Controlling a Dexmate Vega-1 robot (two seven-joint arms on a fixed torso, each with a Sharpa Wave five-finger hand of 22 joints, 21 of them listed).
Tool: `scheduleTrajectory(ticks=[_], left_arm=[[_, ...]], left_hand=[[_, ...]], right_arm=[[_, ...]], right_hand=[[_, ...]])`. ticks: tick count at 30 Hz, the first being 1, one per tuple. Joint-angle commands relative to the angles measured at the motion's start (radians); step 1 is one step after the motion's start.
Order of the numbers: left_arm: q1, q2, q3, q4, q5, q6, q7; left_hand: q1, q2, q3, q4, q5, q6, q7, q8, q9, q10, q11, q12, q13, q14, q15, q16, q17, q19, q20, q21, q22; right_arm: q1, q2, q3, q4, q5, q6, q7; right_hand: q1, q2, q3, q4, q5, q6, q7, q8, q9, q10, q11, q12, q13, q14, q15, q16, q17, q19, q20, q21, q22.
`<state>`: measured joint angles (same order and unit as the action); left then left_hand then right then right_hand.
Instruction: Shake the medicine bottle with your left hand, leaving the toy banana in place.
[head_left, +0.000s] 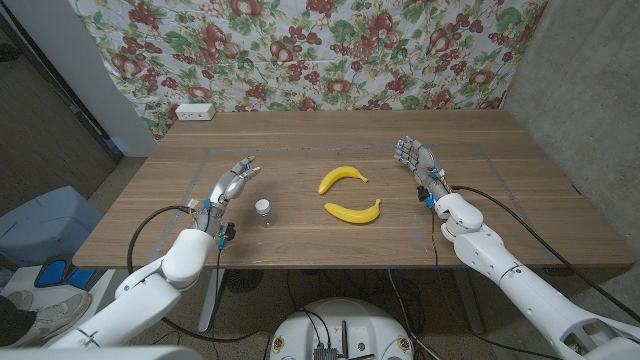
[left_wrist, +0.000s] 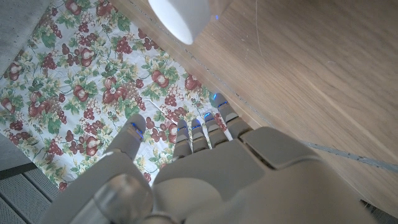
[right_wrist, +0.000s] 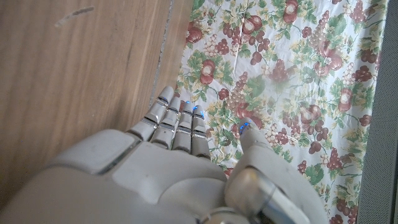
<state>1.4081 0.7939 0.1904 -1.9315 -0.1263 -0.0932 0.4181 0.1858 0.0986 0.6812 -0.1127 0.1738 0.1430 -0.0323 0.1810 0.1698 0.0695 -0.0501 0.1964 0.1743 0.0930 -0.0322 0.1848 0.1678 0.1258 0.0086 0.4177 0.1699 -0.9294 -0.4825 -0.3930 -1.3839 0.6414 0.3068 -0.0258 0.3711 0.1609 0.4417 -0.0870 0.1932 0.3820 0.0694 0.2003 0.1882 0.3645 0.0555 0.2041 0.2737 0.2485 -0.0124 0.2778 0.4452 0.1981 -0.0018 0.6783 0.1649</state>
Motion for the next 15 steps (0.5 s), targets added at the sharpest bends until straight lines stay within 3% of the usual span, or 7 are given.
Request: scheduleTrajectory(ticks=[1,15], left_arm=[[0.036,-0.002,-0.009,-0.028,0.006,0.016,0.003],[0.064,0.009,-0.016,-0.048,0.004,0.035,-0.012]], left_hand=[[0.012,0.005,-0.001,-0.010,0.000,0.006,-0.003,0.001,0.005,0.005,-0.009,-0.002,0.005,0.007,-0.016,-0.002,0.002,0.010,-0.001,-0.002,0.006],[0.016,0.008,-0.007,-0.023,0.000,0.009,-0.002,0.002,0.005,0.008,-0.009,-0.001,0.005,0.016,-0.019,0.001,0.002,0.018,-0.003,-0.006,0.006]], right_arm=[[-0.006,0.001,-0.001,0.000,0.001,0.009,0.009],[0.001,0.010,-0.007,0.019,0.002,0.019,0.024]], right_hand=[[-0.010,0.002,0.001,-0.006,0.009,0.012,-0.003,0.000,0.006,0.011,0.001,0.009,0.002,0.000,0.008,0.006,-0.001,0.009,0.002,-0.003,0.005],[-0.011,0.001,0.001,-0.011,0.010,0.013,-0.003,0.001,0.006,0.012,0.001,0.009,-0.001,-0.001,0.008,0.006,-0.003,0.012,0.002,-0.009,0.005]])
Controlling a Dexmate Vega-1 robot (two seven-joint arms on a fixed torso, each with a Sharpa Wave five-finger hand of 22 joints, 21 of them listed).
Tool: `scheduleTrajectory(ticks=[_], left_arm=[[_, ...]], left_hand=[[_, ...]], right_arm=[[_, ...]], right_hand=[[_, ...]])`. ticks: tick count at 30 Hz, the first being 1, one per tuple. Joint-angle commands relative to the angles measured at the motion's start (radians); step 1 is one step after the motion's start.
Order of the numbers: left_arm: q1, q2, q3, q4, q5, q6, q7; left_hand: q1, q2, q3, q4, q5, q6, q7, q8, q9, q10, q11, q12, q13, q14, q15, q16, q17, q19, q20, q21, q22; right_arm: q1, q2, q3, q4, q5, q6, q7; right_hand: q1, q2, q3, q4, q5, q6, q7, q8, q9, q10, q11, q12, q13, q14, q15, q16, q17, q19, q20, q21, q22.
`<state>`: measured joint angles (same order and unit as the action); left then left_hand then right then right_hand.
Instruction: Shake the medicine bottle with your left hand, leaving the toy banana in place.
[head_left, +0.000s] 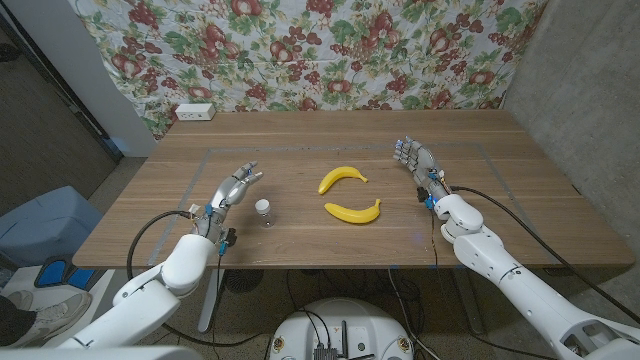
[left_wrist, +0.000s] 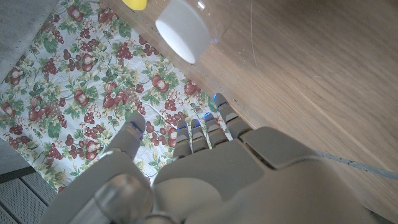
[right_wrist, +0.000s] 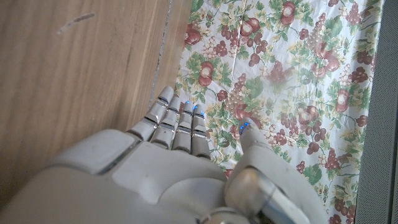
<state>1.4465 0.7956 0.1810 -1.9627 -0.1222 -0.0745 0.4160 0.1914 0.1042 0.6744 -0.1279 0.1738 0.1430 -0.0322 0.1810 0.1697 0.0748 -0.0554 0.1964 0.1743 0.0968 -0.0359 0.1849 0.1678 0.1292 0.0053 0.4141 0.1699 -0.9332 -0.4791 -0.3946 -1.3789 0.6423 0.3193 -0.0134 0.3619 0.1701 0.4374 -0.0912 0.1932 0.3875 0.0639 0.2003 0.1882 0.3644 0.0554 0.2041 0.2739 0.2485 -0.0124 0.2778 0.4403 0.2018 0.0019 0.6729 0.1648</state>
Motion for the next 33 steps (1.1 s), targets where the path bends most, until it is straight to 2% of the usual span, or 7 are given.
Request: scheduleTrajectory(ticks=[1,12,21,33], left_arm=[[0.026,0.007,-0.007,-0.017,0.000,0.017,-0.010],[0.053,0.027,-0.020,-0.048,0.006,0.062,-0.014],[0.055,0.032,-0.017,-0.058,0.012,0.085,-0.018],[0.067,0.031,-0.013,-0.067,0.004,0.109,-0.016]], left_hand=[[0.011,0.002,-0.001,-0.009,0.000,0.009,-0.001,0.002,0.005,0.003,-0.004,-0.002,0.005,0.012,-0.015,0.001,0.002,0.014,0.000,-0.003,0.006],[0.014,-0.003,-0.007,-0.020,-0.001,0.006,-0.003,0.001,0.005,0.002,-0.011,-0.002,0.005,0.012,-0.019,-0.001,0.002,0.022,-0.008,-0.007,0.006],[0.015,-0.007,-0.011,-0.026,-0.001,0.004,-0.002,0.001,0.005,0.000,-0.013,-0.004,0.005,0.012,-0.021,-0.001,0.002,0.024,-0.010,-0.009,0.006],[0.020,-0.024,-0.020,-0.040,-0.002,0.000,-0.004,0.001,0.006,-0.002,-0.020,-0.005,0.005,0.014,-0.031,-0.002,0.002,0.035,-0.026,-0.015,0.005]], right_arm=[[0.005,0.007,-0.005,0.014,0.001,0.007,0.012],[-0.005,0.010,-0.003,0.015,0.002,0.018,0.008],[-0.011,0.015,0.001,0.023,0.008,0.030,0.011],[-0.019,0.016,0.003,0.025,0.009,0.040,0.012]], right_hand=[[-0.001,-0.008,0.005,-0.007,0.010,0.008,0.002,0.001,0.006,0.014,0.001,0.010,-0.001,-0.001,0.008,0.006,0.002,0.009,-0.001,-0.004,0.005],[-0.001,-0.008,0.005,-0.011,0.011,0.011,0.004,0.002,0.006,0.017,0.003,0.012,-0.003,-0.001,0.008,0.006,0.000,0.011,0.000,-0.010,0.005],[-0.002,-0.008,0.005,-0.013,0.011,0.012,0.004,0.002,0.006,0.017,0.004,0.012,-0.004,-0.002,0.008,0.006,-0.002,0.013,0.001,-0.015,0.005],[-0.008,-0.013,0.001,-0.015,0.010,0.013,0.007,0.002,0.006,0.018,0.007,0.012,-0.006,0.000,0.013,0.006,-0.004,0.016,0.006,-0.020,0.005]])
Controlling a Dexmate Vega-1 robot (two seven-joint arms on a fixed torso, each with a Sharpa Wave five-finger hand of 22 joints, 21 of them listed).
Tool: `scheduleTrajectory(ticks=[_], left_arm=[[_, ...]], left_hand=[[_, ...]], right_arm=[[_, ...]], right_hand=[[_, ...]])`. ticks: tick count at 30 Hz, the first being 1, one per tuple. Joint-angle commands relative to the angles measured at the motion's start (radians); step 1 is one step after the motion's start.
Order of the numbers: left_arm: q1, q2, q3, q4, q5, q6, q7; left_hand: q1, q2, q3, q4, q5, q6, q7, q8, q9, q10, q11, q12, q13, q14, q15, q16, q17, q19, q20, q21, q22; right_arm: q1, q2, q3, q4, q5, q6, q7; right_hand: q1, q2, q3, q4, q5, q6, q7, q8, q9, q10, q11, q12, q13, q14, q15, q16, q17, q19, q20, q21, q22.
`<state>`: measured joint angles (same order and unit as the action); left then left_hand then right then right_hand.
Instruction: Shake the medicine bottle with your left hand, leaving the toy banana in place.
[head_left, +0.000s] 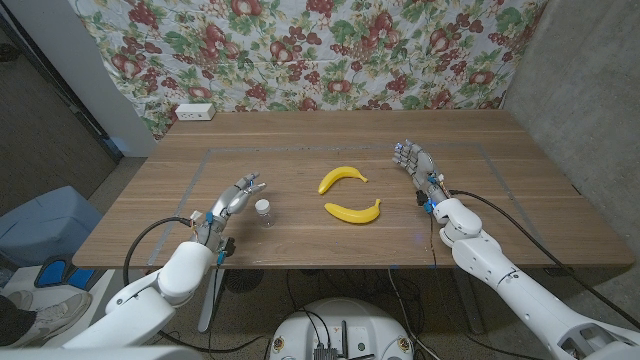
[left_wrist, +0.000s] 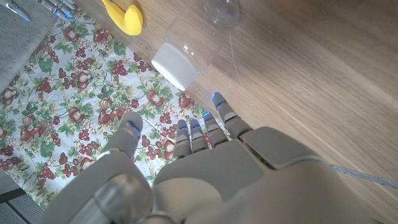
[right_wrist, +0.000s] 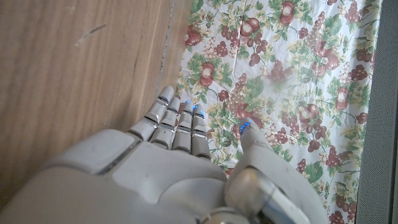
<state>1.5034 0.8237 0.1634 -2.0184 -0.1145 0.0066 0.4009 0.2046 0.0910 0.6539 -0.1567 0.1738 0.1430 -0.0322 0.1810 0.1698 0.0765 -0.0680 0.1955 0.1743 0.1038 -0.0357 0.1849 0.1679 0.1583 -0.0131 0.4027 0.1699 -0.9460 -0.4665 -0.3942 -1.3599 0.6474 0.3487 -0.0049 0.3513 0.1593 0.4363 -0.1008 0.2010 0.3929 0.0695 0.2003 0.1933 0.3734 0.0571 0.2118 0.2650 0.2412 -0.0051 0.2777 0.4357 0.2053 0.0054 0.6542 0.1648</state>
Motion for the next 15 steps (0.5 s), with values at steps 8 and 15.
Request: scheduleTrajectory(ticks=[8,15], left_arm=[[0.015,0.008,0.009,-0.026,0.008,0.064,0.014],[0.015,0.018,0.012,-0.047,0.031,0.106,0.030]], left_hand=[[0.022,-0.021,0.001,-0.024,0.000,-0.012,-0.004,0.002,0.006,-0.008,-0.009,-0.007,0.005,0.009,-0.031,-0.002,0.002,0.011,-0.011,-0.009,0.004],[0.041,-0.036,0.001,-0.034,0.000,-0.022,-0.004,0.004,0.007,-0.013,-0.010,-0.008,0.006,0.007,-0.033,-0.003,0.002,0.016,-0.015,-0.014,0.003]], right_arm=[[-0.006,0.009,0.001,0.011,0.004,0.016,0.004],[-0.009,0.014,0.002,0.015,0.003,0.026,0.004]], right_hand=[[-0.006,-0.007,-0.003,-0.004,0.001,0.007,0.003,0.002,0.001,0.010,0.009,0.005,0.001,0.007,0.008,0.006,-0.001,0.013,0.006,-0.006,0.005],[-0.014,-0.008,-0.006,-0.002,0.000,0.008,0.005,0.001,0.002,0.011,0.011,0.005,0.000,0.007,0.008,0.005,-0.002,0.015,0.007,-0.010,0.005]])
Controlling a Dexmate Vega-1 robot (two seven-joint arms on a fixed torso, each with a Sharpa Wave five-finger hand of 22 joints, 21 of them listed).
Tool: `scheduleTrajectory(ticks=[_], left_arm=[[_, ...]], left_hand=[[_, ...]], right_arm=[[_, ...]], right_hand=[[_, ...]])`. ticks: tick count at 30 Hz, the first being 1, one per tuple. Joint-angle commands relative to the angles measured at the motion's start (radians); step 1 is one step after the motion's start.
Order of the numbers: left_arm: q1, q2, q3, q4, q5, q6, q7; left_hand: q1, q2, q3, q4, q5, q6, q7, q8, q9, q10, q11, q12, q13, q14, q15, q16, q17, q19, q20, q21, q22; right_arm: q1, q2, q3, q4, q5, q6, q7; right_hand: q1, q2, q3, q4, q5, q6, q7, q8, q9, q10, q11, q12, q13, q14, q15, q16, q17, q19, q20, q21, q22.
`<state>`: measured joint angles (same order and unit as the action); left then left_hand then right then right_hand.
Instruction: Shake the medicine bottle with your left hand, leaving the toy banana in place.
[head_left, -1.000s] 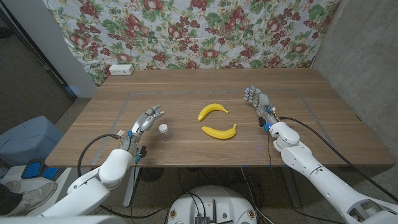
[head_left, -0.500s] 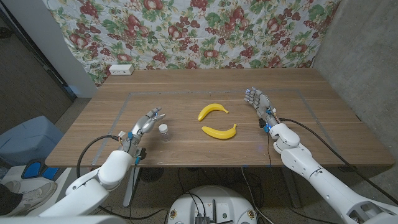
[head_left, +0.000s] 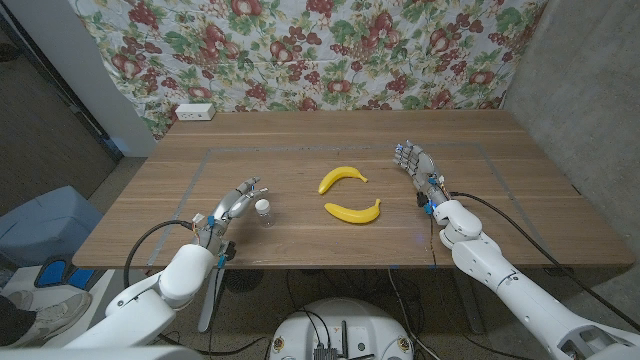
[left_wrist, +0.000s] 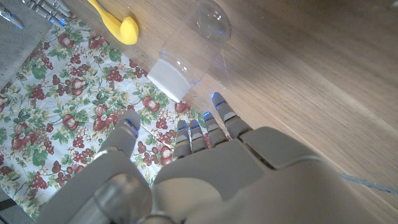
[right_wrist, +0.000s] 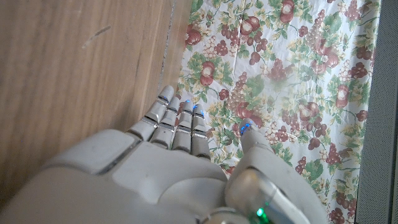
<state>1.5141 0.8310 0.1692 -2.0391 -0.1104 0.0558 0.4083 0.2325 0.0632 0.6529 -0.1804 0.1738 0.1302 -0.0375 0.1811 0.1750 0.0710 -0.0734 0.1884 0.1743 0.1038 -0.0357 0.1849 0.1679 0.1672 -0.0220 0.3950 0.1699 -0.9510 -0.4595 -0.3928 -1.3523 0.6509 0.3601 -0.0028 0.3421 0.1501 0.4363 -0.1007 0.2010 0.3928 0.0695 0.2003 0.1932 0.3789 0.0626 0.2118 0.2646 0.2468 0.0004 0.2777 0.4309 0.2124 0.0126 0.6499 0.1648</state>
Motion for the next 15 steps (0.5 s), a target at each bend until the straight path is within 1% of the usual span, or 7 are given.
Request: scheduleTrajectory(ticks=[1,5,10,12,13,14,15], left_arm=[[0.004,0.013,0.008,-0.030,0.030,0.064,0.023],[-0.001,0.015,0.014,-0.036,0.037,0.082,0.027],[-0.013,0.029,0.031,-0.071,0.081,0.162,0.045],[-0.017,0.032,0.037,-0.081,0.094,0.189,0.053],[-0.017,0.033,0.037,-0.082,0.095,0.190,0.054],[-0.020,0.034,0.043,-0.092,0.105,0.212,0.059],[-0.022,0.037,0.046,-0.097,0.109,0.224,0.059]], left_hand=[[0.018,-0.012,0.001,-0.012,0.000,-0.011,0.001,0.005,0.002,-0.010,-0.006,-0.002,0.006,0.008,-0.034,-0.003,0.002,0.009,-0.008,-0.008,0.003],[0.032,-0.022,0.001,-0.015,0.000,-0.016,0.001,0.007,0.002,-0.014,-0.006,-0.003,0.006,0.009,-0.034,-0.003,0.002,0.017,-0.011,-0.011,0.002],[0.051,-0.030,0.004,-0.016,0.000,-0.019,0.000,0.010,0.002,-0.015,-0.005,-0.002,0.007,0.016,-0.037,-0.001,0.002,0.029,-0.016,-0.012,0.002],[0.070,-0.037,0.006,-0.017,0.000,-0.018,-0.003,0.014,0.003,-0.015,-0.010,-0.001,0.007,0.027,-0.040,0.002,0.002,0.040,-0.018,-0.015,0.002],[0.093,-0.047,0.009,-0.017,0.000,-0.016,-0.004,0.018,0.003,-0.012,-0.012,0.000,0.007,0.043,-0.044,0.006,0.002,0.057,-0.017,-0.015,0.002],[0.114,-0.056,0.010,-0.017,0.000,-0.006,-0.010,0.024,0.003,-0.002,-0.017,0.004,0.007,0.053,-0.048,0.006,0.002,0.063,-0.018,-0.020,0.002],[0.125,-0.062,0.010,-0.017,0.000,-0.001,-0.012,0.027,0.003,0.001,-0.019,0.005,0.007,0.061,-0.051,0.008,0.002,0.071,-0.020,-0.020,0.002]], right_arm=[[-0.005,0.007,0.001,0.008,0.002,0.017,0.003],[-0.009,0.008,0.002,0.008,0.002,0.021,0.002],[-0.018,0.009,0.006,0.003,0.005,0.029,0.001],[-0.022,0.008,0.007,-0.001,0.005,0.030,-0.002],[-0.022,0.008,0.007,-0.001,0.004,0.030,-0.002],[-0.026,0.008,0.009,-0.004,0.008,0.031,-0.003],[-0.027,0.006,0.009,-0.004,0.005,0.032,-0.003]], right_hand=[[-0.005,0.001,-0.007,-0.001,0.000,0.008,0.005,0.001,0.002,0.005,0.006,0.005,0.001,0.001,0.003,0.005,0.002,0.008,0.000,-0.007,0.005],[-0.009,0.001,-0.008,0.000,-0.001,0.006,0.004,0.001,0.002,0.006,0.006,0.005,0.000,0.001,0.002,0.005,0.002,0.009,0.001,-0.008,0.005],[-0.014,0.001,-0.010,0.002,-0.002,0.007,0.006,0.001,0.002,0.006,0.006,0.005,-0.001,0.002,0.006,0.005,0.001,0.010,0.002,-0.011,0.006],[-0.017,0.001,-0.011,0.003,-0.002,0.007,0.007,0.001,0.002,0.006,0.006,0.005,-0.001,0.002,0.004,0.005,0.001,0.010,0.002,-0.012,0.006],[-0.018,0.001,-0.012,0.003,-0.002,0.008,0.007,0.001,0.002,0.005,0.009,0.005,-0.001,0.002,0.005,0.005,0.001,0.010,0.002,-0.013,0.006],[-0.019,0.001,-0.012,0.004,-0.002,0.007,0.007,0.001,0.002,0.005,0.009,0.005,-0.001,0.002,0.007,0.005,0.001,0.011,0.003,-0.013,0.006],[-0.019,0.001,-0.012,0.004,-0.002,0.007,0.007,0.001,0.002,0.005,0.009,0.005,-0.001,0.002,0.007,0.005,0.001,0.011,0.003,-0.013,0.006]])
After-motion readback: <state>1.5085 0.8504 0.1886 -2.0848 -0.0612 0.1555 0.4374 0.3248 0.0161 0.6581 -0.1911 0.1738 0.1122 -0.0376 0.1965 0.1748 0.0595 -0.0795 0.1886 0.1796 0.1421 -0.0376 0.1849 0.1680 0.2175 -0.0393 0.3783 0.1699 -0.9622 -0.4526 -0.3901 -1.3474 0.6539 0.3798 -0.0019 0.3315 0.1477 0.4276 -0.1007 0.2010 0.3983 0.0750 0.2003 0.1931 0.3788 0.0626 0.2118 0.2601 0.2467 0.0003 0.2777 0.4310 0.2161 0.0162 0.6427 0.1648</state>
